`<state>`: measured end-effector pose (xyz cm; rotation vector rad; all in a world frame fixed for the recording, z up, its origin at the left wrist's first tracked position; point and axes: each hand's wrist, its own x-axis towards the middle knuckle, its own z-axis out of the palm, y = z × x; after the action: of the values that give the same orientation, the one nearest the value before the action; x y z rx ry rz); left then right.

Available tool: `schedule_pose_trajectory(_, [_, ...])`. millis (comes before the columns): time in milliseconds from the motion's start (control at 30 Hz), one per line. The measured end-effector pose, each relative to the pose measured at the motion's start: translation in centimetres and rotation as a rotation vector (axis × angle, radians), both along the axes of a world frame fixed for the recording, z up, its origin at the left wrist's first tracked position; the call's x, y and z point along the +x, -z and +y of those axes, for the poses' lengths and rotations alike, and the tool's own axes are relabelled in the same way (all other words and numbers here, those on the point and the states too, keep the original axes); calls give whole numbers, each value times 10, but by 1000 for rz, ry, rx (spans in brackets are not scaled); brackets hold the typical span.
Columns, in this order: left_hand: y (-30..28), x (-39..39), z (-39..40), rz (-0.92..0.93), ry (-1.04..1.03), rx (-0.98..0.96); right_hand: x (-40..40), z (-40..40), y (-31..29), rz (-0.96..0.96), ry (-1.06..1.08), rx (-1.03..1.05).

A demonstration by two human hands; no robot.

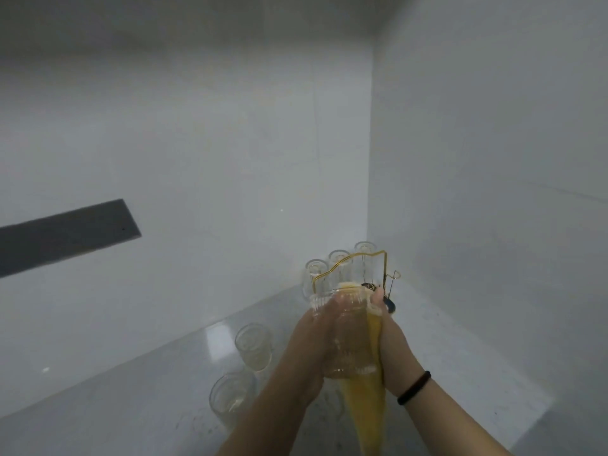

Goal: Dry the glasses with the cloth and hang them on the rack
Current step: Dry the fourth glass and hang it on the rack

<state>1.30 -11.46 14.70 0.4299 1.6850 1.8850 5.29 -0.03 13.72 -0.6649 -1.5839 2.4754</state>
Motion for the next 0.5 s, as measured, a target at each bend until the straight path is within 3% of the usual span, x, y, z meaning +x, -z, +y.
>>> schedule_pose_trajectory(67, [-2,-3,0,-24,-32,-6,3,-12,5,52,15,38])
schedule_pose_trajectory(200, [-6,-5,-2,109,-74,-11,5,-30,14,154,58,318])
schedule_pose_trajectory(367, [-11,-5,1,65,-9,56,-10,0,-16,135,-47,-101])
schedule_pose_trajectory(433, [-11,-7,0,19,-50,33,-14,-3,-16,64,-37,-146])
schedule_pose_trajectory(500, [-9,-12,-3,-29,-117,3,-13,-17,-6,32,14,-47])
